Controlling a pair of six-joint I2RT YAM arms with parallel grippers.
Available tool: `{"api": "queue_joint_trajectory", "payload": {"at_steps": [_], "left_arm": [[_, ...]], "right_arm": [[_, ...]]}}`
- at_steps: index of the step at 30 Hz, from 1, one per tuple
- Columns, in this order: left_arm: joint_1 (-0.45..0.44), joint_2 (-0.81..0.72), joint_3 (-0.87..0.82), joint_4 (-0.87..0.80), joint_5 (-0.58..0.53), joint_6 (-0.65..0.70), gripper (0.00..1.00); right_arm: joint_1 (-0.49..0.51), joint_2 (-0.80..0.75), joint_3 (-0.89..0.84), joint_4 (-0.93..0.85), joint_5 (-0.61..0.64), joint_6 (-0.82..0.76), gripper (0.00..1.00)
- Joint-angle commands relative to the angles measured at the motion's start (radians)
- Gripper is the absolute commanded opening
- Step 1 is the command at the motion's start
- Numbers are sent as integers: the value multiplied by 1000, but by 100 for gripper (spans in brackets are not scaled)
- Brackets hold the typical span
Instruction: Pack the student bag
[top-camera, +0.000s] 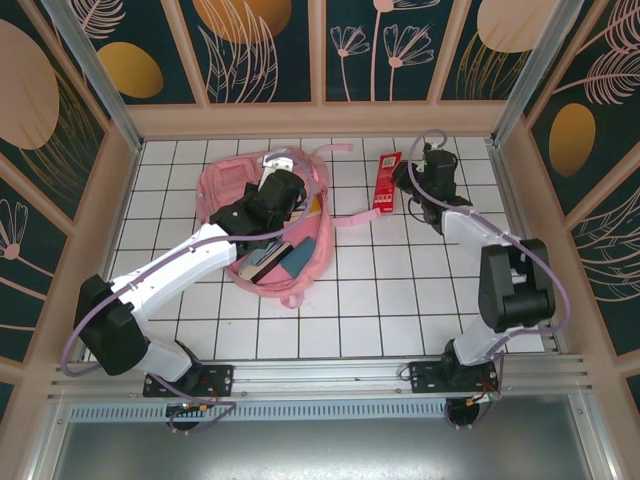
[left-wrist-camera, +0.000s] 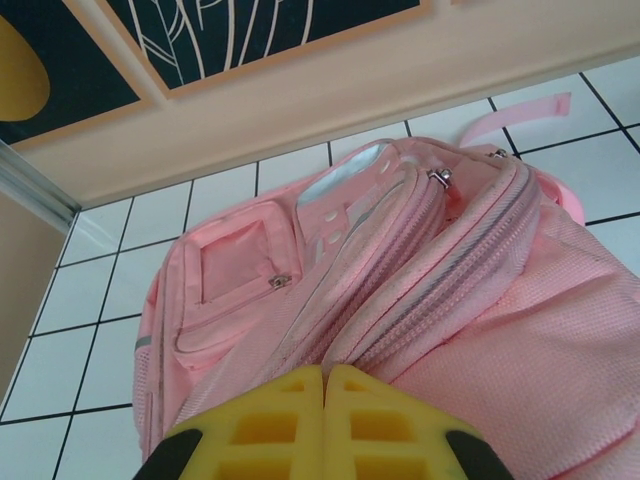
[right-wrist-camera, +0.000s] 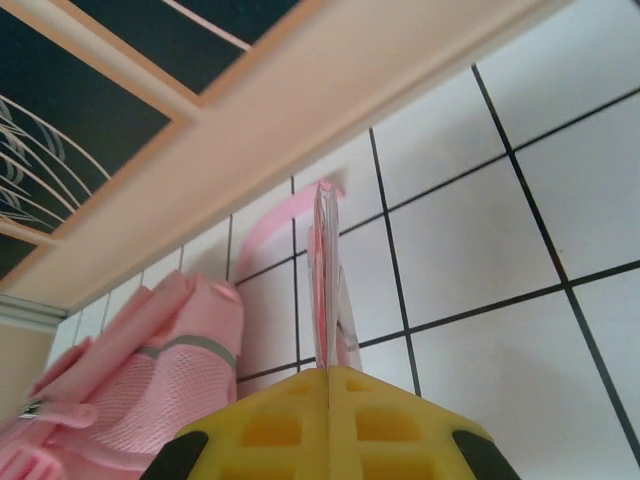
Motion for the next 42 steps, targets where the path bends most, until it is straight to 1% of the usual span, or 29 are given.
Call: {"api": "queue_joint_trajectory", "payload": {"at_steps": [1, 4, 8, 12, 14, 17, 24, 27, 30, 34, 37, 41, 42], "left_arm": [[25, 16, 48, 13, -29, -17, 0], [26, 27, 65, 16, -26, -12, 0], [25, 49, 102, 14, -25, -9, 0], [24, 68, 135, 8, -26, -5, 0], [24, 74, 150, 8, -26, 1, 0], [25, 82, 173, 7, -30, 6, 0], [25, 90, 191, -1, -16, 5, 0], [24, 89, 197, -4, -19, 8, 0], [25, 93, 211, -6, -29, 13, 0], [24, 115, 244, -13, -39, 23, 0], [25, 123, 248, -15, -17, 23, 0], [24, 102, 192, -24, 39, 13, 0], [25, 93, 167, -30, 51, 7, 1]], "right_arm": [[-10, -108, -40, 43, 46, -10, 0], [-16, -147, -34, 23, -35, -13, 0], [-15, -199, -59, 44, -160, 16, 0], [-12, -223, -81, 82, -328, 63, 0], [2, -215, -103, 114, -384, 107, 0], [53, -188, -134, 175, -442, 153, 0], [204, -52, -150, 344, -490, 256, 0], [242, 20, -127, 416, -512, 313, 0], [274, 70, -107, 445, -517, 343, 0], [289, 67, -133, 439, -494, 339, 0], [290, 40, -160, 392, -460, 300, 0], [283, 32, -172, 317, -416, 236, 0], [278, 34, -176, 305, -403, 224, 0]]}}
